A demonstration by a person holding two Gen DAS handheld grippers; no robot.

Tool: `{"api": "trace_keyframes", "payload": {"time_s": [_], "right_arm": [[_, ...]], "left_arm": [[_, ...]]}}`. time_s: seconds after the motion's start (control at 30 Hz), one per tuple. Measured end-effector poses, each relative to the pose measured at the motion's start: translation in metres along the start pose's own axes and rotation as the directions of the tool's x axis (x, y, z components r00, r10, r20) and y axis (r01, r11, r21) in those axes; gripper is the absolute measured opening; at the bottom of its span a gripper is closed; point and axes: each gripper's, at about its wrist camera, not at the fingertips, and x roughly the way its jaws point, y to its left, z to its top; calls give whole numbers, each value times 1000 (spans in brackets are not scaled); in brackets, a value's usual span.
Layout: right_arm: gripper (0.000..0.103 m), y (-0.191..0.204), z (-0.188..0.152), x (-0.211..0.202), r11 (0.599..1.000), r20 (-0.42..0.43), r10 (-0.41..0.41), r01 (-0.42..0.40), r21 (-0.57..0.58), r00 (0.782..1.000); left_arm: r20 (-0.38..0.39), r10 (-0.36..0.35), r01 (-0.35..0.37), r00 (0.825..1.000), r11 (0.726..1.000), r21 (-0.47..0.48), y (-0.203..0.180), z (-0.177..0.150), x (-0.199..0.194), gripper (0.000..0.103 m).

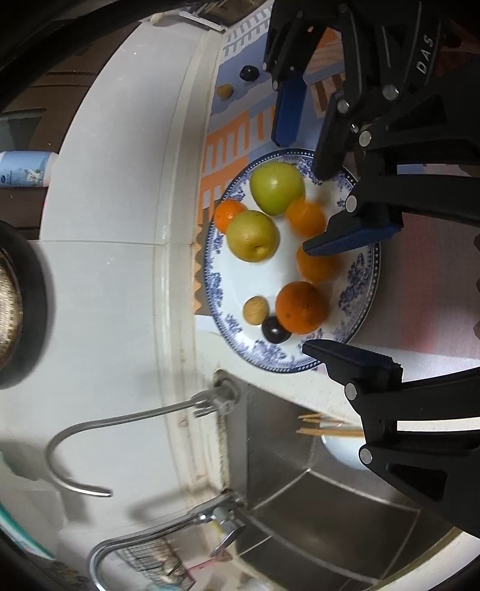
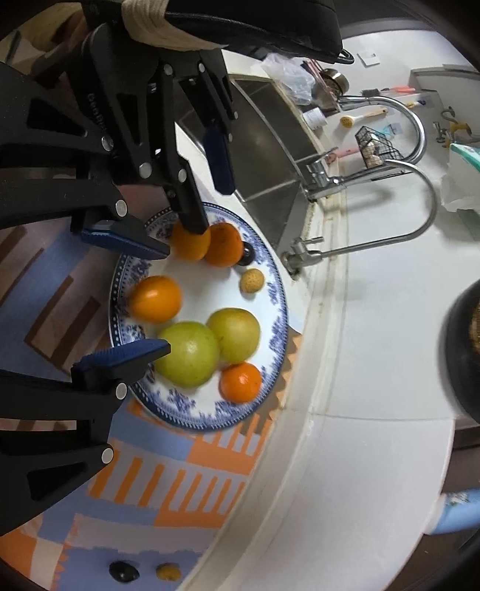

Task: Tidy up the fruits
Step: 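Open left gripper over the plate while right gripper releases its orange there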

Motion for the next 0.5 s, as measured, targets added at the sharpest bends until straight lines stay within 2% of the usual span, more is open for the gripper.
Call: {"api": "trace_keyframes", "payload": {"time_s": [0.23, 0.5], "right_arm": [[46, -12, 0, -27, 997, 30, -59, 57, 43, 998], [46, -35, -4, -69, 981, 80, -155, 145, 128, 985]], "left_arm": [[56, 2, -5, 998, 999, 45, -15, 6, -22, 52], [104, -60, 51, 993, 995, 84, -39, 13, -43, 56]]}}
